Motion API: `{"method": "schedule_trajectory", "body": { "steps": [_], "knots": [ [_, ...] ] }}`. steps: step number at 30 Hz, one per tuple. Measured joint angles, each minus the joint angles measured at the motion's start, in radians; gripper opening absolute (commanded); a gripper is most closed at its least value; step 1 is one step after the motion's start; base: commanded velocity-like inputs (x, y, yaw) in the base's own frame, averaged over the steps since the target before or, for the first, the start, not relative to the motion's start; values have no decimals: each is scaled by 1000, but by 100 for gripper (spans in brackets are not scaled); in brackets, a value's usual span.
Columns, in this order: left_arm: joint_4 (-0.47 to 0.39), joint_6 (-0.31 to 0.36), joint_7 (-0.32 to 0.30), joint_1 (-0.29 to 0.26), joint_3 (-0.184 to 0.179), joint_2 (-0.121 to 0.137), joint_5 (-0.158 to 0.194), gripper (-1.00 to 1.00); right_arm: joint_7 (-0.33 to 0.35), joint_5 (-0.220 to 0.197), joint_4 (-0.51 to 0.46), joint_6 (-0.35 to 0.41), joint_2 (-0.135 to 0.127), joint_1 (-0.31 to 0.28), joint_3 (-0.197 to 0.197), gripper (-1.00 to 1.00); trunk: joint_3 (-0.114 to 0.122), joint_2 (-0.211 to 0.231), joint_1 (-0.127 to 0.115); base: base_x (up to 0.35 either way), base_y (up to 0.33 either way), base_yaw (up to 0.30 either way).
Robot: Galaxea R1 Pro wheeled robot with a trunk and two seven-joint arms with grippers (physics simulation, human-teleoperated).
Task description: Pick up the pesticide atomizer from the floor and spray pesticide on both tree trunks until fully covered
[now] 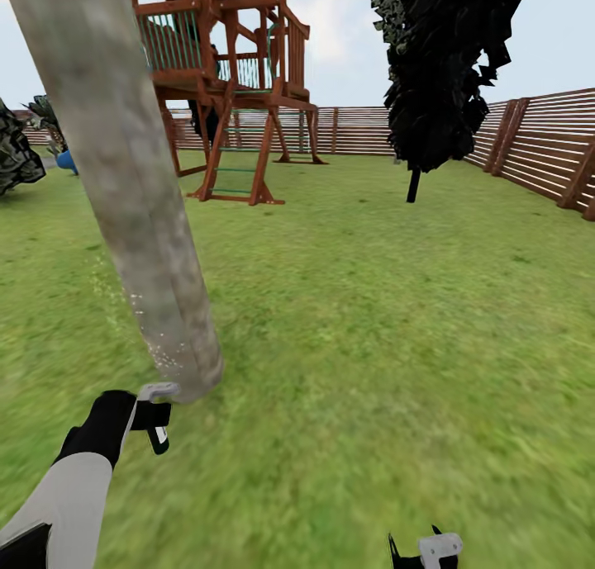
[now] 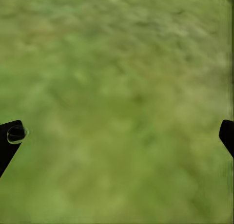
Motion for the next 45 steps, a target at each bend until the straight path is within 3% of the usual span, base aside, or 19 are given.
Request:
{"method": "schedule_trajectory", "body": {
  "steps": [13,22,36,45],
  "knots": [
    [0,0,0,0,0,-2,0,-100,0,0,0,0,0,0,0,100,0,0,0,148,-249,205],
    [0,0,0,0,0,-2,0,-100,0,0,0,0,0,0,0,100,0,0,0,125,-254,33],
    [0,0,0,0,0,-2,0,-100,0,2,1,0,0,0,1,100,0,0,0,30,-271,273],
    [-12,-5,-13,-9,-11,3,-3,-100,-1,0,0,0,0,0,0,100,0,0,0,24,-42,109]
  ]
}}
